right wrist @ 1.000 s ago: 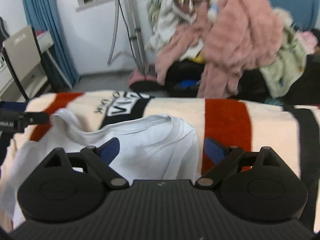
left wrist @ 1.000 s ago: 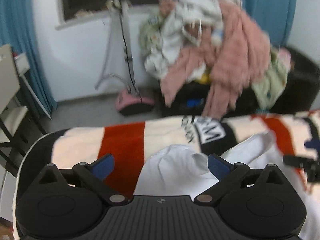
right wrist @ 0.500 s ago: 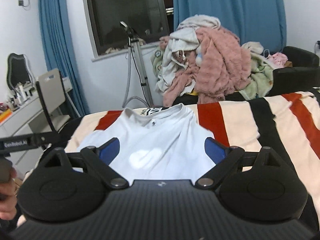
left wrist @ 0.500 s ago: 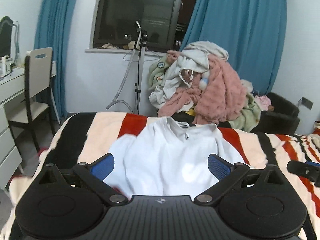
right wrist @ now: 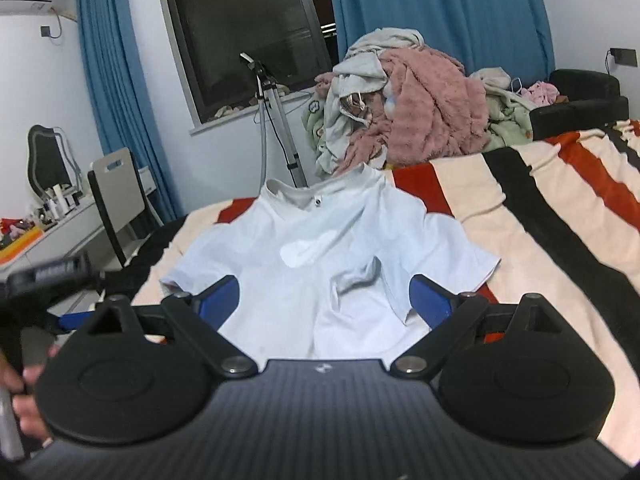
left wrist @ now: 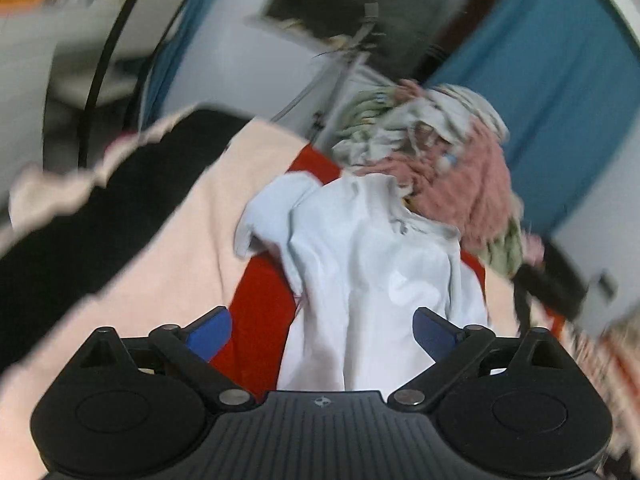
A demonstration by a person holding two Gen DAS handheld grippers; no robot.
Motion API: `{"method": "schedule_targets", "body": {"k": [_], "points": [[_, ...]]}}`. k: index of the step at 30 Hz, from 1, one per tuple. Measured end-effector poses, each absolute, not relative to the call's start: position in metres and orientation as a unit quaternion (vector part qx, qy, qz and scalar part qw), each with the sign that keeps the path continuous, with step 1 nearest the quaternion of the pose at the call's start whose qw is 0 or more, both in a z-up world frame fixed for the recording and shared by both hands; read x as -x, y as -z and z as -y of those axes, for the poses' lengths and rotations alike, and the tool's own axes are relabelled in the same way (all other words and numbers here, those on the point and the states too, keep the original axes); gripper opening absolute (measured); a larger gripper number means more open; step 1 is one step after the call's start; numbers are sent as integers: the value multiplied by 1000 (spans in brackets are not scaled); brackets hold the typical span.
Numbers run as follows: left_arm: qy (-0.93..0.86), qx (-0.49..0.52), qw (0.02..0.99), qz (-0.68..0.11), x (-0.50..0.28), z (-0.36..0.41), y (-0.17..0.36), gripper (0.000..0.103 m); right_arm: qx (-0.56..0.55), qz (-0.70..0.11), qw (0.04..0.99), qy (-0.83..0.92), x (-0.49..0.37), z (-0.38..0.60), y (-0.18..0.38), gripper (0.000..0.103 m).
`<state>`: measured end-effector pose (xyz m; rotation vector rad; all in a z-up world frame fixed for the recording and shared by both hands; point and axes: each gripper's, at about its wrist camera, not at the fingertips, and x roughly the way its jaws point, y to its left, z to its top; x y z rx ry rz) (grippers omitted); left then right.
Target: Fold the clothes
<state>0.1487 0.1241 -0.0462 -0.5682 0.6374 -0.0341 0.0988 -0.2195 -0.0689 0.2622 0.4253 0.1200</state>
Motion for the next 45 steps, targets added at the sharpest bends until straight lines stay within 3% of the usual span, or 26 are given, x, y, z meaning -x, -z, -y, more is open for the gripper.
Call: {"method": "schedule_targets", "body": {"k": [5, 12, 17, 18, 20, 22, 25, 33, 41, 42, 44, 45], "points": [[-2, 368, 878, -305, -202, -153, 87, 91, -150, -240, 957, -64, -124, 223, 102, 93], [-56, 373, 882, -283, -287, -177, 113, 87, -184, -261, 946, -52, -160, 226, 134, 93], [-92, 292, 910, -280, -324, -167, 117, 59, -212, -273, 938, -31, -180, 240, 151, 93], [-94, 264, 920, -274, -327, -160, 112, 47, -223, -278, 934, -28, -184, 243, 153, 93], [-80, 213, 933, -278, -336, -144, 105, 38, -248, -295, 922, -31, -189, 249, 155, 93], [-61, 161, 937, -303, -347, -125, 102, 18, -271, -313, 910, -37, -192, 255, 156, 93], [-63, 90, 941, -321, -357, -92, 100, 3, -280, -311, 907, -41, -188, 262, 154, 93], [14, -244, 946, -212, -346, 63, 103, 2, -272, -281, 920, 12, -175, 292, 143, 93], [124, -297, 913, -249, -337, 153, 155, 1, -304, -280, 908, 71, -173, 324, 151, 93], [122, -280, 919, -250, -337, 149, 154, 2, -304, -282, 907, 74, -173, 325, 154, 93], [123, -233, 932, -248, -332, 134, 146, 17, -306, -289, 904, 71, -174, 324, 158, 93], [123, -210, 938, -248, -330, 126, 142, 34, -309, -292, 903, 69, -174, 324, 160, 93]]}}
